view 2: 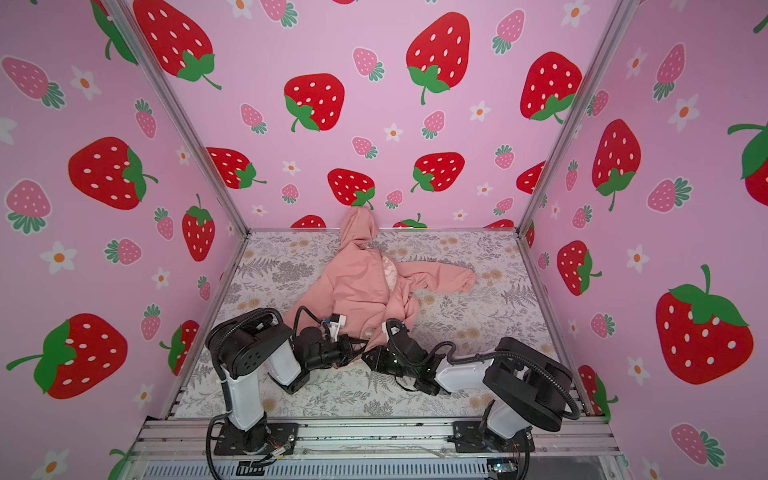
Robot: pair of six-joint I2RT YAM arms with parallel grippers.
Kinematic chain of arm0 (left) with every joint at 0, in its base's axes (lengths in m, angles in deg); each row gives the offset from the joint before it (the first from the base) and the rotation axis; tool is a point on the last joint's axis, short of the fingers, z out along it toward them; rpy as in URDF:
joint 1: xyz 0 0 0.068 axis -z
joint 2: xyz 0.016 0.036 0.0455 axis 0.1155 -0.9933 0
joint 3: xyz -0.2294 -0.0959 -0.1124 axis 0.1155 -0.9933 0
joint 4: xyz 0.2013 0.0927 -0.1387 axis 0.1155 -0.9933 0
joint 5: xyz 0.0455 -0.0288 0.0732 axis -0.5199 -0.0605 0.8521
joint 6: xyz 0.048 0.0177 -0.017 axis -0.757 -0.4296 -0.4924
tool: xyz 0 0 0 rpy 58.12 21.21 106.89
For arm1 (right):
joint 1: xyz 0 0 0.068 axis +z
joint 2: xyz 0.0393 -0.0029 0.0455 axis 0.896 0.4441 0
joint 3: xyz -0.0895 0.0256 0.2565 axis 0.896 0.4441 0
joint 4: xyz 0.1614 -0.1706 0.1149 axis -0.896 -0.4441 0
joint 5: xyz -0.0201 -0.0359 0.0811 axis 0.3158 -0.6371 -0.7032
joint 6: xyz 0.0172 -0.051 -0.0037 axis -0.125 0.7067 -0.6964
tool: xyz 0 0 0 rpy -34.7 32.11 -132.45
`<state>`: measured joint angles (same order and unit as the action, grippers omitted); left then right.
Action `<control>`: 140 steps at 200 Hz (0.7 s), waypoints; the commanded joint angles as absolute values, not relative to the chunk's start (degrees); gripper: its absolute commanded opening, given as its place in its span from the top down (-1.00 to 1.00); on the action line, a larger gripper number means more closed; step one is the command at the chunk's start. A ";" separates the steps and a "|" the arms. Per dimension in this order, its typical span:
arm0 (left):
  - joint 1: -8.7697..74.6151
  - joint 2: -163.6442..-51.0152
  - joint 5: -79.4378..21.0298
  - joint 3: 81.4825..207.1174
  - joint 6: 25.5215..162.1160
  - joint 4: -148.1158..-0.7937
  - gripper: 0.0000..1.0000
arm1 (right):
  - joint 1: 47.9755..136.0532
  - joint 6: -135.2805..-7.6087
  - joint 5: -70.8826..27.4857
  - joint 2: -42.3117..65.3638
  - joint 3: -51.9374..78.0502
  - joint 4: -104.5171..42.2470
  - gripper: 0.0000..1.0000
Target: Zip up the jacket
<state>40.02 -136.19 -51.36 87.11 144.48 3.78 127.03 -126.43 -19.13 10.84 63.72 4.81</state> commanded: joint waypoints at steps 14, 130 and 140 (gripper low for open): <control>40.37 -137.05 -50.99 86.63 143.67 2.79 1.00 | 126.45 -129.73 -17.08 9.68 66.52 7.83 0.34; 40.73 -137.51 -51.01 87.00 143.92 2.80 1.00 | 126.21 -130.66 -15.88 8.08 67.33 9.21 0.20; 40.73 -137.51 -51.04 87.04 144.01 2.80 1.00 | 126.21 -130.95 -15.62 7.83 67.80 10.02 0.18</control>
<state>40.28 -136.23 -51.34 87.11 144.48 3.85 126.37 -129.42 -16.75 8.89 67.30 7.87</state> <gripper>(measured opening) 0.070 0.401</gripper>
